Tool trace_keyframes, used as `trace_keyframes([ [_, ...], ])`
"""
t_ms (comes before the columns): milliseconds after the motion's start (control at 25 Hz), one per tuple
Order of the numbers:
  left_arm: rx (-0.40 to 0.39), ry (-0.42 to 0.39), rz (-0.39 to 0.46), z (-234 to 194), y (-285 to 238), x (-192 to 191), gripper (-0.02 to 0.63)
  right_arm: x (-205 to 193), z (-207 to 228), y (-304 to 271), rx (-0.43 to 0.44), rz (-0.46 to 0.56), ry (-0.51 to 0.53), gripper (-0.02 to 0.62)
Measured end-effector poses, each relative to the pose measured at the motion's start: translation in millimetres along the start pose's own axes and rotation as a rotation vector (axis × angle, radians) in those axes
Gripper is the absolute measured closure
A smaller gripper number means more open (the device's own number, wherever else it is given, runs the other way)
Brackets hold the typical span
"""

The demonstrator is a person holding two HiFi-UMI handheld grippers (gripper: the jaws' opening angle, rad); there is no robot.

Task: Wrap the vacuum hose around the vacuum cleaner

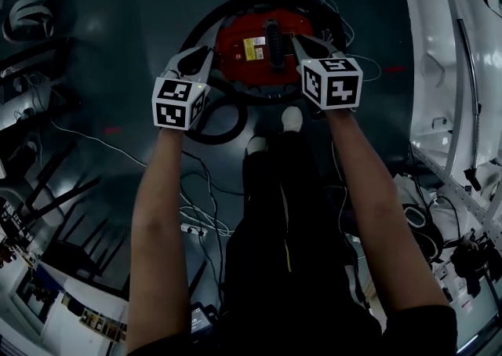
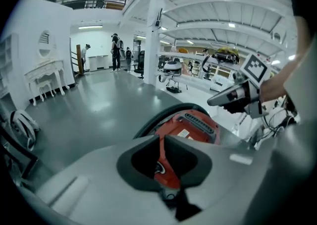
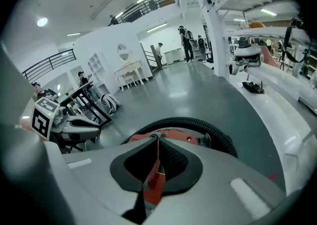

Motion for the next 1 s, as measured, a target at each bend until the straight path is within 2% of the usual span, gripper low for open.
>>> trace_keyframes([
  [160,0.018,0.042,0.013,22,32,-7,0.584,-2,-27,21,0.015,0.005,-0.025,0.598],
  [320,0.066,0.165,0.019,45,69,-8,0.595,-1,-59,51,0.02,0.023,-0.068,0.598],
  [520,0.073,0.273,0.042,79,112,-7,0.595,-3,-100,92,0.004,0.059,-0.038,0.6],
  [720,0.068,0.294,0.038,104,155,7,0.595,-3,-125,133,-0.003,0.075,-0.094,0.6],
  [1000,0.046,0.263,0.042,131,193,37,0.595,8,-150,179,0.015,0.115,-0.105,0.6],
])
Point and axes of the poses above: the fingertips, and each gripper's own axes: y backward along the fingers, z to its right, x out of its top, the point moved 9 cm from there along y, backward along the fingers, and after that the axes turned 7 degrees about z, right-handed, at the moved point
